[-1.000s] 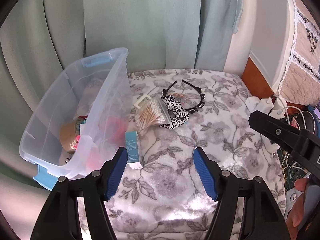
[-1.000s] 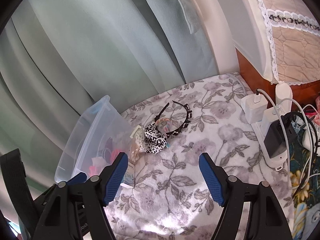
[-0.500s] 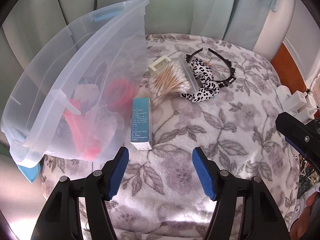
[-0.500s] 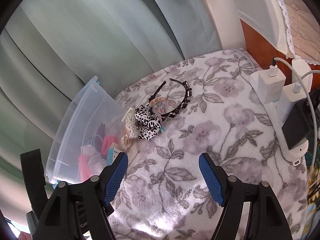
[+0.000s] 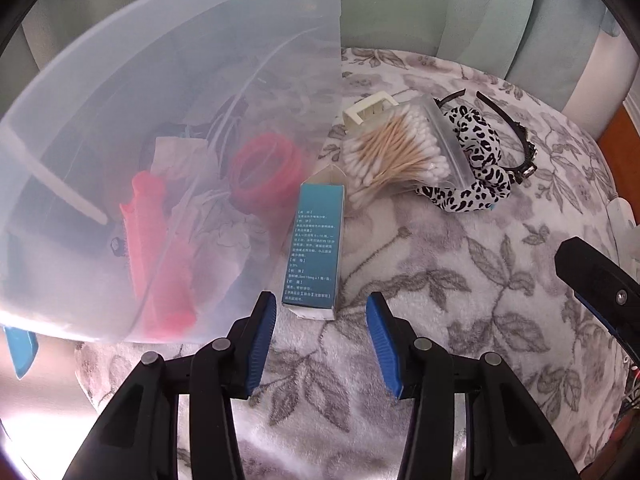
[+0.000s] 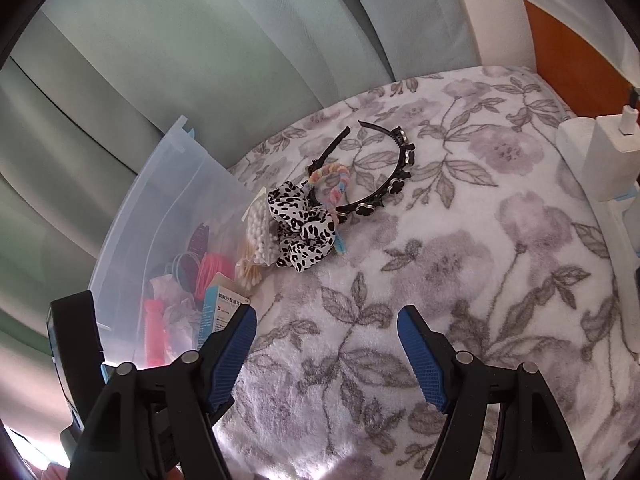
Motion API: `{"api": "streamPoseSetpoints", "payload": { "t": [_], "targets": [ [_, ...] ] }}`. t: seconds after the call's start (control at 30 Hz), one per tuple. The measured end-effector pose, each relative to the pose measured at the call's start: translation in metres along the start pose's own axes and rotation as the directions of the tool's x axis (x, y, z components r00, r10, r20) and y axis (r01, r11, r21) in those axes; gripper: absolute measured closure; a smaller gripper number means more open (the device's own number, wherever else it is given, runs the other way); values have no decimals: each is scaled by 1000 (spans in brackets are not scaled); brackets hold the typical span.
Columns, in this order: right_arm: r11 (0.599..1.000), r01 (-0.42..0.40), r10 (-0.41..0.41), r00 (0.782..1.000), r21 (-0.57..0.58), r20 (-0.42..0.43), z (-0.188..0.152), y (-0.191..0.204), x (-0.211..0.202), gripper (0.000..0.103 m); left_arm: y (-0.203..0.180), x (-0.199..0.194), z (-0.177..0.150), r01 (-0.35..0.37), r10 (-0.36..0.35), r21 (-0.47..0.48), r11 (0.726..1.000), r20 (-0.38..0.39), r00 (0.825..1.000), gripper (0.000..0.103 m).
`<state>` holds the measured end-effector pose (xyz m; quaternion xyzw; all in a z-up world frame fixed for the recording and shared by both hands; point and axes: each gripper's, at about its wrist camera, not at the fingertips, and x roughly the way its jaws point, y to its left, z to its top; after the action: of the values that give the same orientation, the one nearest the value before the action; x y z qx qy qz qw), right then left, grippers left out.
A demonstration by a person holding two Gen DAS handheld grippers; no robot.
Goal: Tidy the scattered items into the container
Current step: 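Withdraw both tools from the box toward the blue medicine box and scrunchie, then grasp the blue medicine box with the left tool while the right tool grasps the leopard scrunchie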
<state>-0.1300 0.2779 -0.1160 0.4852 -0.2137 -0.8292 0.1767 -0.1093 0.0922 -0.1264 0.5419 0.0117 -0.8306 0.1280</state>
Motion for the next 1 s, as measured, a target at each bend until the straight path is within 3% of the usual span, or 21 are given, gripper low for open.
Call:
{"api": "streamPoseSetpoints", "payload": {
  "t": [0.43,0.77,0.87,1.0],
  "targets": [
    [1000,-10,9,999,-25,-33,29,-1,54,50,-13,22,7,-13,13,19,1000,1,1000,68],
    [1000,-17,16,998,-17,-55,40,-3,79,54,-15,31,12,-29,28,24,999,10,1000,75],
    [1000,-13,12,998,-18,-56,40,-1,85,59,-14,37,19,-29,29,29,999,14,999,77],
    [1000,-13,12,998,-18,-54,39,-1,87,76,-14,38,20,-26,26,32,999,16,1000,77]
  ]
}}
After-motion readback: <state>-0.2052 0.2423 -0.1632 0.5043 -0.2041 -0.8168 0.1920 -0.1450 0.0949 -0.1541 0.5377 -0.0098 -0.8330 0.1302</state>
